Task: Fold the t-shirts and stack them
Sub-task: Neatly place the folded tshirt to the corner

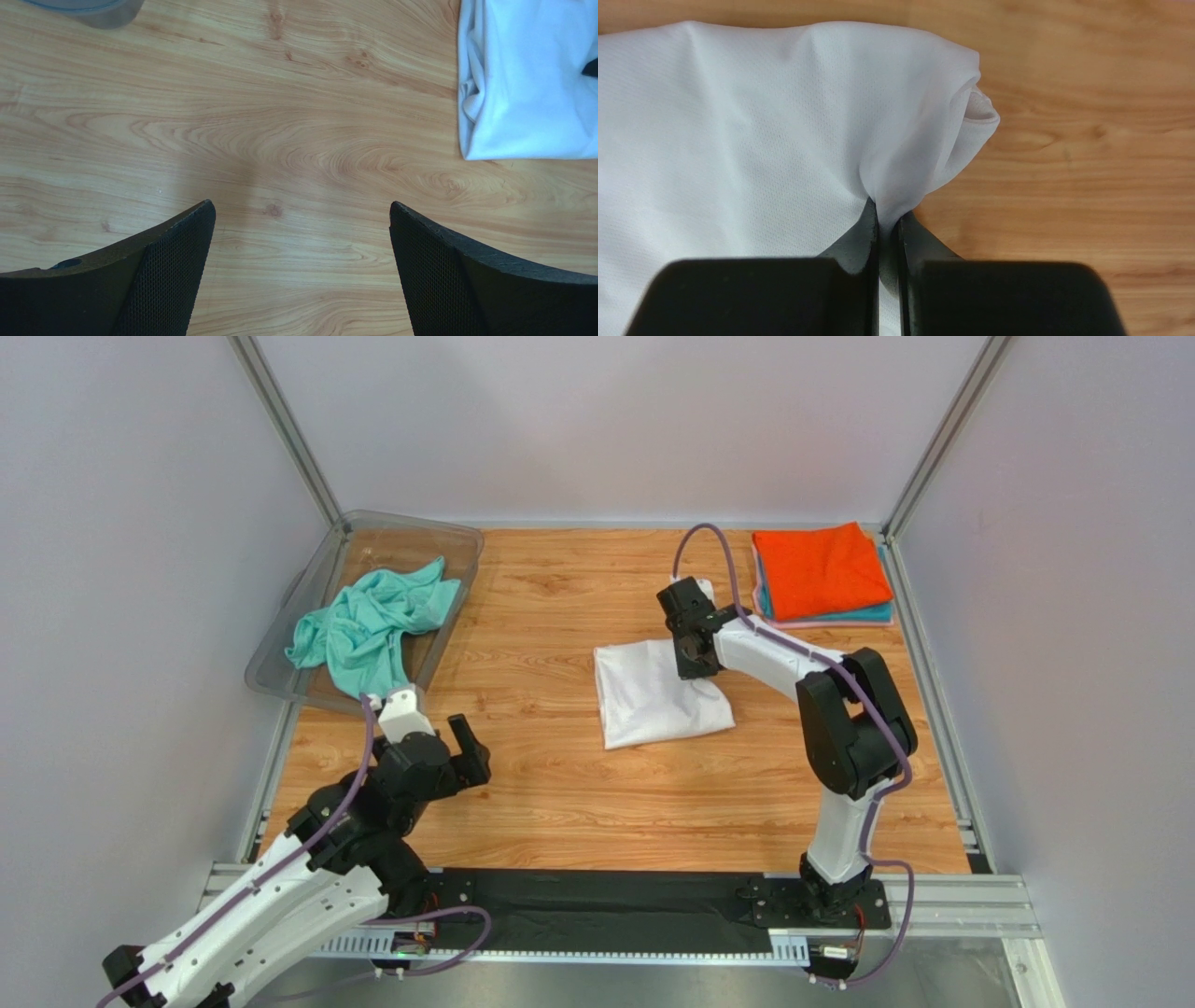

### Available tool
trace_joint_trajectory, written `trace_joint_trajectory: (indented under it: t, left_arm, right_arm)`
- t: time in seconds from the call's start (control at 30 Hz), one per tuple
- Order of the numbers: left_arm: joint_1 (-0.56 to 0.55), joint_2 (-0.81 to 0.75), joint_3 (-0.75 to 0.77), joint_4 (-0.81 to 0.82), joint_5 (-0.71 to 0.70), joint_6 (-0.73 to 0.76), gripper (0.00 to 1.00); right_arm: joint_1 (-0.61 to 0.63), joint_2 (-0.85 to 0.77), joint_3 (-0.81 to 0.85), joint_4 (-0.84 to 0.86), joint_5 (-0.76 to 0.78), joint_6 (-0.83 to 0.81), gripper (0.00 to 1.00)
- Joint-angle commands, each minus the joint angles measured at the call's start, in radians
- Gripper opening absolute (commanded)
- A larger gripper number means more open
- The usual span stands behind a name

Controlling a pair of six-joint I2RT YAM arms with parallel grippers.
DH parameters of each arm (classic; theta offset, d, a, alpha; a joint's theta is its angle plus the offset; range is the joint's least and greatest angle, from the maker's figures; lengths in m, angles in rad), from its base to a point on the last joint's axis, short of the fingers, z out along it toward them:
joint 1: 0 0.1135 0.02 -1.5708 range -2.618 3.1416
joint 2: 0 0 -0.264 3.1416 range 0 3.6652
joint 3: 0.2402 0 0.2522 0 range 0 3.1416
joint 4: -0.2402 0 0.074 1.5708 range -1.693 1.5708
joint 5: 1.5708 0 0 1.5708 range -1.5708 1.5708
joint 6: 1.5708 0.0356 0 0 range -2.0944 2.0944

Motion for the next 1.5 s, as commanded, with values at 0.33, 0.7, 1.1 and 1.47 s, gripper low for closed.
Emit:
trace_joint_trajectory:
  t: [0.33,0.7,1.1,1.47]
  left_arm:
    - [0.004,-0.063,0.035,-0.145,-0.177,-0.116,1.0]
    - [0.004,-0.052,0.072,-0.223,-0.297,-0.202,1.0]
    - [0.006,-0.078,0.097,-0.284,-0.345,-0.263,1.0]
    - [0.006,-0.112,0.086,-0.289,-0.348,-0.285,1.0]
  right_arm:
    - [-0.152,0.069,0.315,0.046,0.264,-0.572,0.0]
    - [-0.267,0.094,0.524,0.06,0.33,-0.8,0.0]
    - [-0.31,0.111,0.7,-0.003,0.329,-0.761,0.0]
    - [-0.373,0.157,0.785,-0.055,0.263,-0.73,0.0]
